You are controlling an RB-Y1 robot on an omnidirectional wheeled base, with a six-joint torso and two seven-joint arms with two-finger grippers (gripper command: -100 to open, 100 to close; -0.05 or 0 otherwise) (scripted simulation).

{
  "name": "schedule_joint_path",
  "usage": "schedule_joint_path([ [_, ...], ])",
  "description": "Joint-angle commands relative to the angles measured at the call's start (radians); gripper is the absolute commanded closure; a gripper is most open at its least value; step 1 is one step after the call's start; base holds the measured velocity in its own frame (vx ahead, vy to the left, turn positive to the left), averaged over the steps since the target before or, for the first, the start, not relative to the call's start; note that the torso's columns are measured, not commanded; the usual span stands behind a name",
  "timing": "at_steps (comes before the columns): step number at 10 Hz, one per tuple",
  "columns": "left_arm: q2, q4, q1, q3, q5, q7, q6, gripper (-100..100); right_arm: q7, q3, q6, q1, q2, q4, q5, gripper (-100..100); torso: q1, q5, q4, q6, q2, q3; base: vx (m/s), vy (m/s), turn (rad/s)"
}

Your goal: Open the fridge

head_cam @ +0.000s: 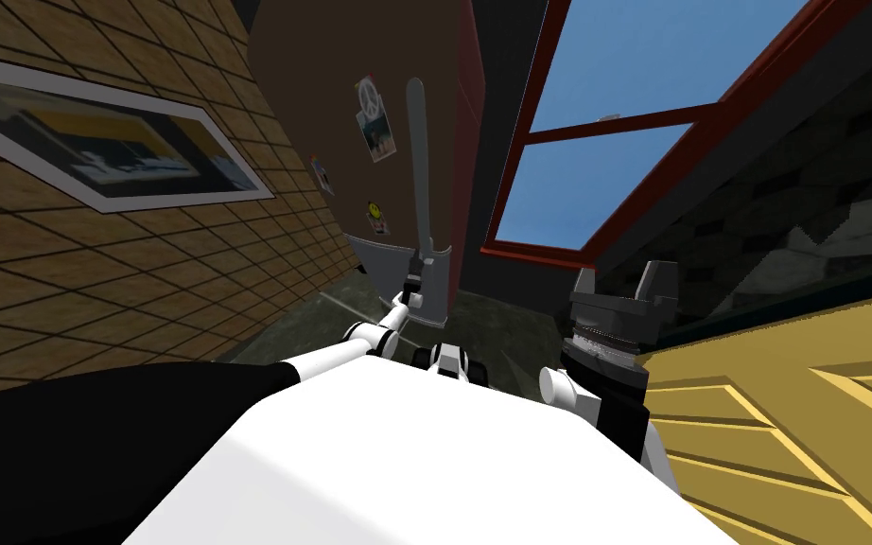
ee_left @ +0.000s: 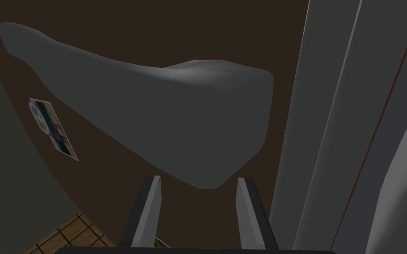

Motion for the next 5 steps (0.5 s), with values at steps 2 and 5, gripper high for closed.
schedule_joint_path([
  [2,-0.001,-0.095,0.093,0.002,0.017,-0.007,0.024,100,0.0,0.0,0.0,0.0,0.0,0.0,0.0,0,0.002,0.0,0.002,-0.002,0.006,0.004,0.025,-0.007,-0.12],
  [5,-0.001,-0.176,0.171,0.002,0.017,-0.007,0.024,100,0.0,0.0,0.0,0.0,0.0,0.0,0.0,0,-0.001,0.0,0.0,0.0,0.002,0.001,0.029,-0.001,-0.062],
])
